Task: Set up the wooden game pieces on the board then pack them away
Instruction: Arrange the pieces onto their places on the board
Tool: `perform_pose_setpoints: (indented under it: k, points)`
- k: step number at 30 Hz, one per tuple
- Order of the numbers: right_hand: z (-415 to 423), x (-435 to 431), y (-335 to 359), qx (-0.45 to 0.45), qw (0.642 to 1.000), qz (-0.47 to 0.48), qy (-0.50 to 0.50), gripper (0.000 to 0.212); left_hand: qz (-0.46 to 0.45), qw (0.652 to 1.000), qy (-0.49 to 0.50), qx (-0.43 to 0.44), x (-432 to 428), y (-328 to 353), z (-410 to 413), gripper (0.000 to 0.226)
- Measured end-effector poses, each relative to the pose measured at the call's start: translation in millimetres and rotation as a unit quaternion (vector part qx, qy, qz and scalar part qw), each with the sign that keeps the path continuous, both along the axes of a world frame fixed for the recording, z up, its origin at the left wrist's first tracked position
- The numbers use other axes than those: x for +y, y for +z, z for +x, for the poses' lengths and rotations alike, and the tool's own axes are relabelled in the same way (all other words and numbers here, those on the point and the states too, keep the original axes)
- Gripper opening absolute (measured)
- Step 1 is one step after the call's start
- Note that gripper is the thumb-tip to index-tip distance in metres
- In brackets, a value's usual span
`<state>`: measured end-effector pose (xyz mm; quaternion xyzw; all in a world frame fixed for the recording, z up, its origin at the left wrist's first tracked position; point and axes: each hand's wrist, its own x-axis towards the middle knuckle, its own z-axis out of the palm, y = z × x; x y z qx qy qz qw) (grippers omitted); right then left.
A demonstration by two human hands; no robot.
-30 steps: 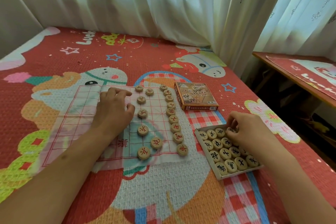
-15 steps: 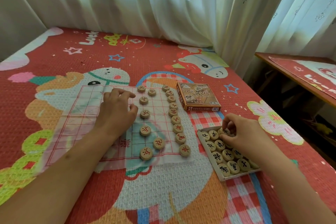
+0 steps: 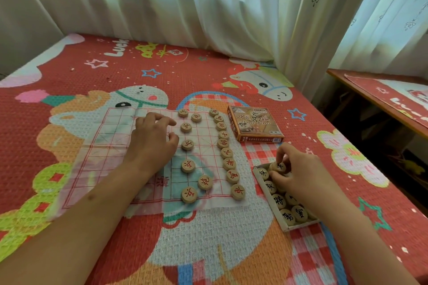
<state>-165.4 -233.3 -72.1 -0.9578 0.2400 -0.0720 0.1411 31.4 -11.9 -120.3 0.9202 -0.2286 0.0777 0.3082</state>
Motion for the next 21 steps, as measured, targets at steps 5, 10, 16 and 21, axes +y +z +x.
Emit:
perform_pose_setpoints:
  k: [5, 10, 16, 21]
  points:
    - [0, 1, 3, -0.025, 1.000, -0.011, 0.000, 0.024, -0.002, 1.000, 0.004, 0.003, 1, 0, 0, 0.034]
    - [-3, 3, 2, -0.007, 1.000, -0.023, 0.012, 0.024, -0.001, 1.000, 0.004, 0.003, 0, -1, 0, 0.035]
    - [1, 2, 2, 0.010, 1.000, -0.002, -0.001, 0.027, -0.004, 1.000, 0.007, 0.007, 0, -1, 0, 0.035]
    - [-4, 12, 9, -0.052, 0.998, 0.000, 0.030, 0.028, -0.002, 1.000, 0.011, 0.006, 0, 0, 1, 0.035]
